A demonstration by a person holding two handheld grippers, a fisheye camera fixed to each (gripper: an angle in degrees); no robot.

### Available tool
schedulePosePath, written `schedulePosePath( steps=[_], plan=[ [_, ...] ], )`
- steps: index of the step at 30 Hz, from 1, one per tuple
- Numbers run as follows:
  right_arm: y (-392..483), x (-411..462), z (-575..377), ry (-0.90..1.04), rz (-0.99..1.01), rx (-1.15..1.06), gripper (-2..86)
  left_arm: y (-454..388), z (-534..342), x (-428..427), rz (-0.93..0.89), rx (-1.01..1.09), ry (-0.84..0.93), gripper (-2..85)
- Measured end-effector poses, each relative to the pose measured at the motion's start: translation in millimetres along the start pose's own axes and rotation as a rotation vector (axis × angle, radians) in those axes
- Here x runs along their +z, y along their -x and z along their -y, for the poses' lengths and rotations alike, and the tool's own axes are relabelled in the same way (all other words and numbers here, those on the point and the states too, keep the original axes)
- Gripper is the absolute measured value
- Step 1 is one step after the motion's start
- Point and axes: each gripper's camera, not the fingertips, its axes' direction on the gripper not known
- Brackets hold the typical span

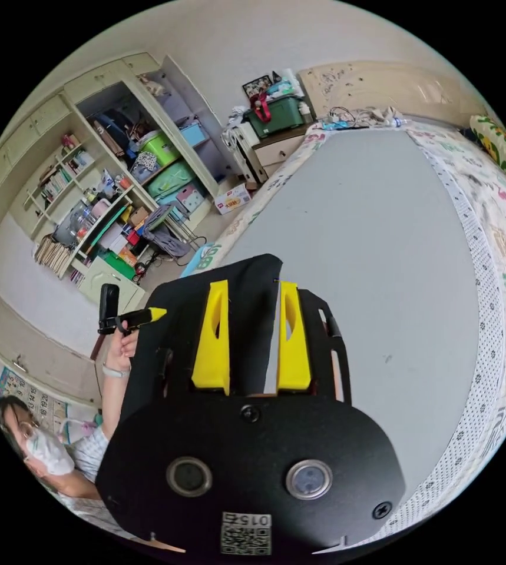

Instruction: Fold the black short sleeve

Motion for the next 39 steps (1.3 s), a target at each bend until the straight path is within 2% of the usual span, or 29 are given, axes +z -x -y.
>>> schedulePosePath(
  steps=[5, 10, 15, 18, 21, 24, 26, 29, 35, 39],
  plan=[
    [1.1, 25.9, -4.0, 0.102, 0.045, 0.007, 12.1, 0.6, 13.9, -33.3, 0.026, -0.005, -0.019, 6.7],
    [26.2, 33.4, -25.7, 0.16, 0.005, -0.046, 8.6, -12.8, 30.5, -63.4, 0.08, 0.028, -0.022, 6.3],
    [78.8, 14.3, -75.8, 0.092, -0.151, -0.189, 5.6, -23.8, 48.0, -98.2, 0.084, 0.051, -0.03, 5.5],
    [116.9, -19.7, -117.1, -0.016, -0.208, -0.267, 5.3, -40.2, 60.6, -124.0, 0.092, 0.104, -0.042, 5.2],
    [152.4, -83.4, -165.9, -0.139, -0.164, -0.292, 5.1, -81.9, 64.1, -161.2, 0.132, 0.236, -0.105, 5.0],
    [197.5, -165.8, -228.4, -0.227, -0.133, -0.345, 5.0, -137.6, 59.3, -210.9, 0.049, 0.327, -0.215, 4.8],
    [234.6, -237.5, -293.4, -0.3, -0.127, -0.413, 5.0, -204.2, 35.2, -259.0, -0.031, 0.452, -0.298, 4.5],
    [269.2, -324.4, -385.0, -0.41, -0.061, -0.488, 4.9, -302.7, -14.5, -319.3, -0.013, 0.675, -0.386, 4.2],
    [324.1, -455.5, -567.8, -0.609, -0.043, -0.594, 4.8, -450.8, -70.9, -403.6, -0.107, 0.919, -0.379, 3.6],
    [338.6, -505.9, -655.6, -0.674, -0.051, -0.604, 4.8, -514.0, -100.1, -430.4, -0.137, 1.019, -0.36, 3.6]
  ],
)
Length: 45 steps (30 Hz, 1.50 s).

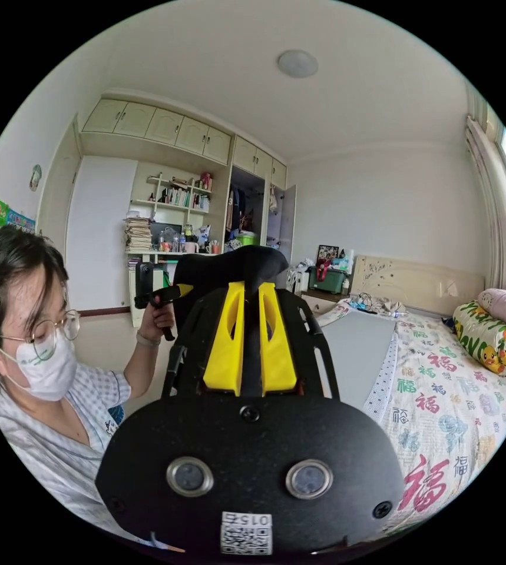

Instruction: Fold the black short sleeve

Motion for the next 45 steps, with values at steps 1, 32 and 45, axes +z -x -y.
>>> schedulePosePath(
  steps=[1, 32, 45],
  plan=[
    [11.8, -26.5, -6.5, -0.008, -0.011, 0.003, 4.8, -14.9, 11.2, -2.5, -0.033, 0.024, -0.003, 3.6],
    [-291.3, -289.0, -40.5, -0.069, -0.566, 0.221, 4.6, 23.6, 243.1, 438.4, -0.286, 0.02, 0.177, 2.9],
    [-625.5, -2.9, -186.2, 0.516, -0.635, 0.623, 4.7, 288.3, 72.8, 658.3, -0.035, -0.639, 0.67, 4.0]
  ],
)
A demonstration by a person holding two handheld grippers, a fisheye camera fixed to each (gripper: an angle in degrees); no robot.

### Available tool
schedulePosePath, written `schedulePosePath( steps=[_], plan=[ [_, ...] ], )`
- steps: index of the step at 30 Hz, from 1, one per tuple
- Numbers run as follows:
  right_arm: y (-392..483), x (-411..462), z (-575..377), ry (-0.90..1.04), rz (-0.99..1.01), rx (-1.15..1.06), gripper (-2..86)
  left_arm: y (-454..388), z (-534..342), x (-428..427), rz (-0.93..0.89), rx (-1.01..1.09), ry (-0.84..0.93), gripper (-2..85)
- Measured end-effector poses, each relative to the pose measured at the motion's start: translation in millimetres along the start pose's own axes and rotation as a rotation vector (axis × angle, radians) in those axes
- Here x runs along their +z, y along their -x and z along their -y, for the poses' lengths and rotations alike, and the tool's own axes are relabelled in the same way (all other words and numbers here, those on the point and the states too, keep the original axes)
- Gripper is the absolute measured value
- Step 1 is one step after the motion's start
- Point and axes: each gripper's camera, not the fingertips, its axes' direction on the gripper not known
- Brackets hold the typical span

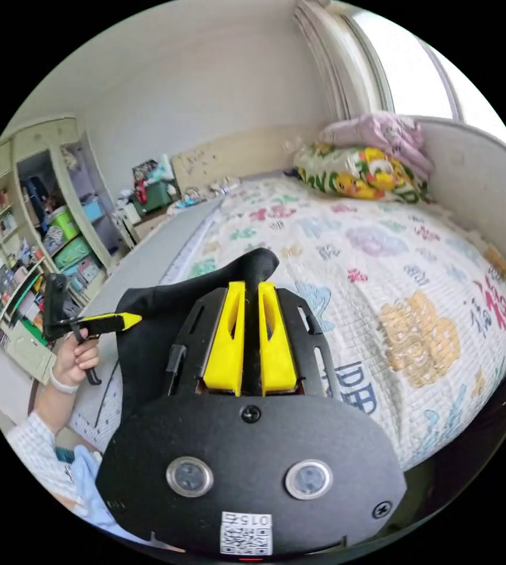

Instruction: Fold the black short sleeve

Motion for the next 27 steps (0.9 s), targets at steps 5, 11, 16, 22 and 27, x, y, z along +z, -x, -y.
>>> schedulePosePath(
  steps=[5, 11, 16, 22, 27],
  plan=[
    [11.4, 146.5, 19.8, 0.25, -0.33, -0.077, 5.5, 46.4, 12.5, 26.3, 0.022, -0.092, 0.045, 3.8],
    [-14.7, 133.9, 10.7, 0.154, -0.242, -0.007, 6.1, 37.9, 7.5, 7.7, 0.095, -0.105, -0.023, 3.2],
    [-7.1, 39.8, -47.4, -0.006, -0.131, -0.125, 4.6, -28.9, -11.8, -34.2, 0.03, 0.06, -0.177, 5.0],
    [73.0, -110.5, -221.6, -0.137, -0.047, -0.397, 1.1, -179.4, -112.4, -128.7, 0.014, 0.512, -0.298, 9.9],
    [114.0, -192.7, -382.2, -0.267, 0.326, -0.481, -0.5, -202.6, -271.6, -197.9, -0.1, 0.676, -0.348, 13.7]
  ],
)
